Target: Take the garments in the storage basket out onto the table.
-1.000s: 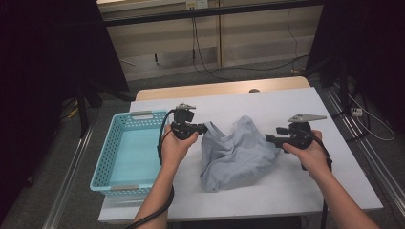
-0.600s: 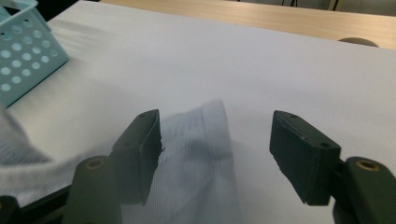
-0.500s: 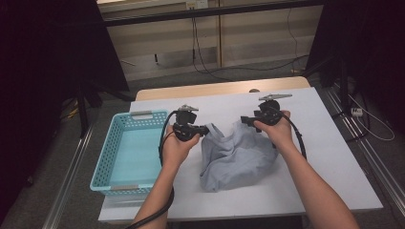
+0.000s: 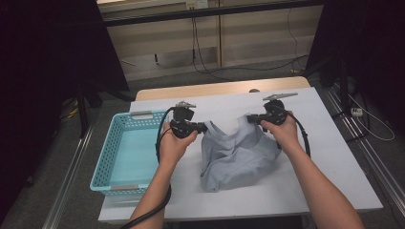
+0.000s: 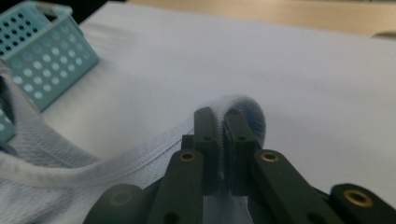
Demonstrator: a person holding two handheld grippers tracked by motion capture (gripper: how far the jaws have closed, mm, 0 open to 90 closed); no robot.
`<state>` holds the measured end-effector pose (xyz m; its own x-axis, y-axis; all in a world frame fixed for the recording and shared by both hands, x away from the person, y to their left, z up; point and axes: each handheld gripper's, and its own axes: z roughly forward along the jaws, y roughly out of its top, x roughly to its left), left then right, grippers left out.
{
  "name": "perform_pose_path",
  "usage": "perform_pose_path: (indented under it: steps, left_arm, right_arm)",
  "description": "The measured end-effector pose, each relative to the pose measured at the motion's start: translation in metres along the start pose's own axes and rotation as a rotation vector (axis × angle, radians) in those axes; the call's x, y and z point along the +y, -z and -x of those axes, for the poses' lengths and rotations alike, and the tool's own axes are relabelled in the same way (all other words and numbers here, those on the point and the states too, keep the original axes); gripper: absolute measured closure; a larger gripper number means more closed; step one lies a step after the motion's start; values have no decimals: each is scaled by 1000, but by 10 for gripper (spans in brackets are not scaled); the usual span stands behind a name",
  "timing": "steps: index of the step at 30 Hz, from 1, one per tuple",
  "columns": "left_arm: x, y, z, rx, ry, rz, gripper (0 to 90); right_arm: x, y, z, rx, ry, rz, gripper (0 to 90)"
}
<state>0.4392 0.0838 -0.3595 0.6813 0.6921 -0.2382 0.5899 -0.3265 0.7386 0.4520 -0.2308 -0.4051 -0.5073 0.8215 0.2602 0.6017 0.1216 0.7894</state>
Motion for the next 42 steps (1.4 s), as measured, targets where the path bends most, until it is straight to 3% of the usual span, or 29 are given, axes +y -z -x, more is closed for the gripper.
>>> perform_pose_path:
  steps: [5, 12, 29, 38, 42]
  left_arm:
    - [14, 10, -2, 14, 0, 48, 867]
    - [33, 15, 0, 13, -21, 55, 866]
    - [47, 14, -9, 21, -12, 46, 866]
    - [69, 14, -16, 36, -28, 62, 866]
    - [86, 17, -25, 60, -28, 93, 866]
  right_arm:
    - [7, 34, 2, -6, -4, 123, 871]
    - [7, 55, 2, -16, 14, 186, 872]
    - [9, 58, 0, -54, 44, 223, 872]
    - [17, 64, 1, -76, 55, 256, 872]
    - [26, 67, 3, -93, 58, 278, 873]
